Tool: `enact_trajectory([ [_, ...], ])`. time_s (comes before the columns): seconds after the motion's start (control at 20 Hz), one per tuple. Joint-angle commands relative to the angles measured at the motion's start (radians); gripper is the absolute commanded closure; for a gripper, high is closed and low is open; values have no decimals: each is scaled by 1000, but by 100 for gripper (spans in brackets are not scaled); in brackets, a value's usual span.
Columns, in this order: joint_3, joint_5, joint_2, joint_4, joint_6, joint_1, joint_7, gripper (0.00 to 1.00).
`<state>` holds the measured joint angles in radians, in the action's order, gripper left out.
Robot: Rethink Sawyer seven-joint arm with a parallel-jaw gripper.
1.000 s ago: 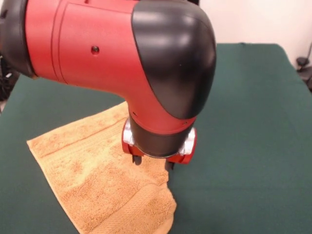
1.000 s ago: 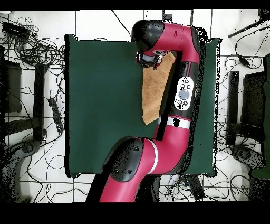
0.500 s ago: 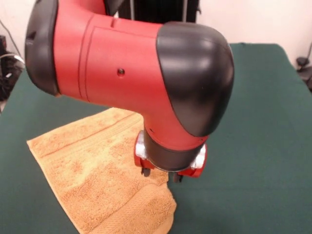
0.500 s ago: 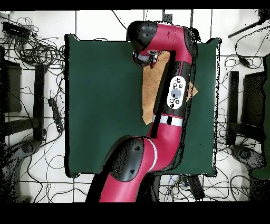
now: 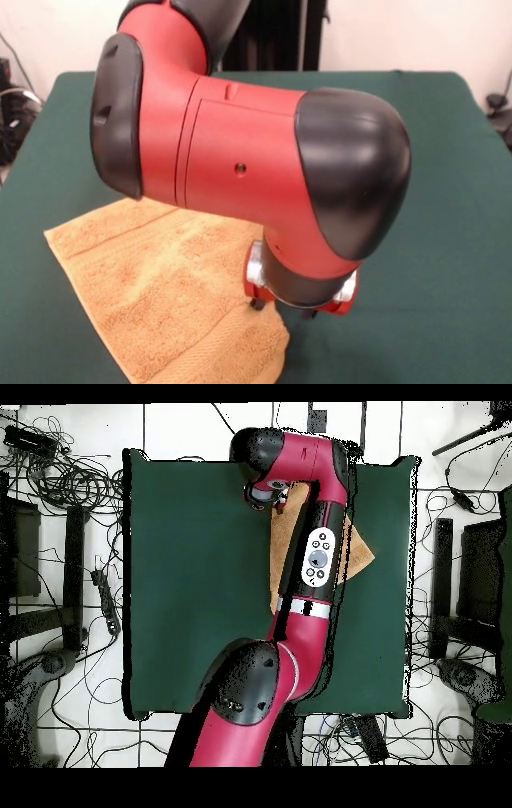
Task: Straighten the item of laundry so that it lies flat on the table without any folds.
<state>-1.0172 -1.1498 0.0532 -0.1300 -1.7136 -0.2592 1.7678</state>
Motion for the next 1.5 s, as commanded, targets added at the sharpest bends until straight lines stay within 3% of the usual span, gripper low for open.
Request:
enact_trajectory([
  [0.05,-240,-163,58,-43,-30,-20,-236,0],
  [0.4,-383,-350,70,-31,-20,-46,-304,0],
  [0.65,-457,-415,86,-34,-34,-66,-307,0],
  [1.0,-408,-353,135,-80,5,-86,-234,0],
  [1.35,-350,-298,134,-112,43,-95,-218,0],
  [1.45,-346,-286,136,-111,41,-93,-166,0],
  [1.5,-346,-278,137,-109,43,-92,-139,100],
])
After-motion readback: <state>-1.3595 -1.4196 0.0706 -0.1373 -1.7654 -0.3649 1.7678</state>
